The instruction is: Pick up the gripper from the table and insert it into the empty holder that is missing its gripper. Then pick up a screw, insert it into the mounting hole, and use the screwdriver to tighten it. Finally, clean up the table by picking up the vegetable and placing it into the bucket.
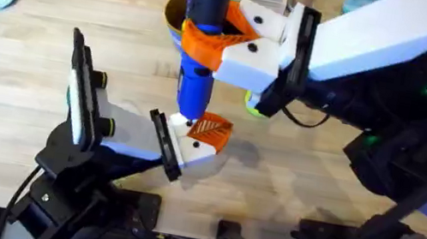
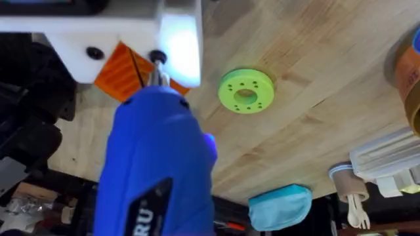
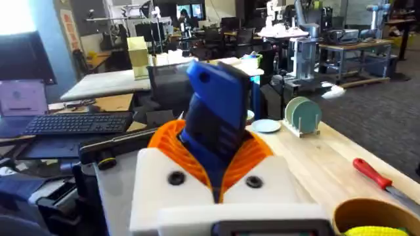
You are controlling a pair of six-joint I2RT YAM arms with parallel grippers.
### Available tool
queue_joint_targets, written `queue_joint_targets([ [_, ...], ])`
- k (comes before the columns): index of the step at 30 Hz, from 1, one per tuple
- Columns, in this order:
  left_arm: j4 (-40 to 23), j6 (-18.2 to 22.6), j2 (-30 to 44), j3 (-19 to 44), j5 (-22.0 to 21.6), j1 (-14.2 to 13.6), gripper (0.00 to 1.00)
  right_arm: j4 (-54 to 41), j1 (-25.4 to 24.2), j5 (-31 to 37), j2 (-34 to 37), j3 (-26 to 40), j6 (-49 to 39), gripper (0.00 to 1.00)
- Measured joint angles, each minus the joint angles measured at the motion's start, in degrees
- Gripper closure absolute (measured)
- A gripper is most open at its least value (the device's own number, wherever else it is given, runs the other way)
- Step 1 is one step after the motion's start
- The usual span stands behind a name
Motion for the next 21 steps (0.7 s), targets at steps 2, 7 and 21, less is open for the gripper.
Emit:
queue_joint_targets([
  [2,0.0,0.0,0.0,0.0,0.0,0.0,0.996,0.0,0.0,0.0,0.0,0.0,0.0,0.984],
  [7,0.0,0.0,0.0,0.0,0.0,0.0,0.996,1.7,0.0,0.0,0.0,0.0,0.0,0.984],
  [21,0.0,0.0,0.0,0.0,0.0,0.0,0.996,2.8,-9.8,0.2,0.1,-0.1,-6.2,0.984],
])
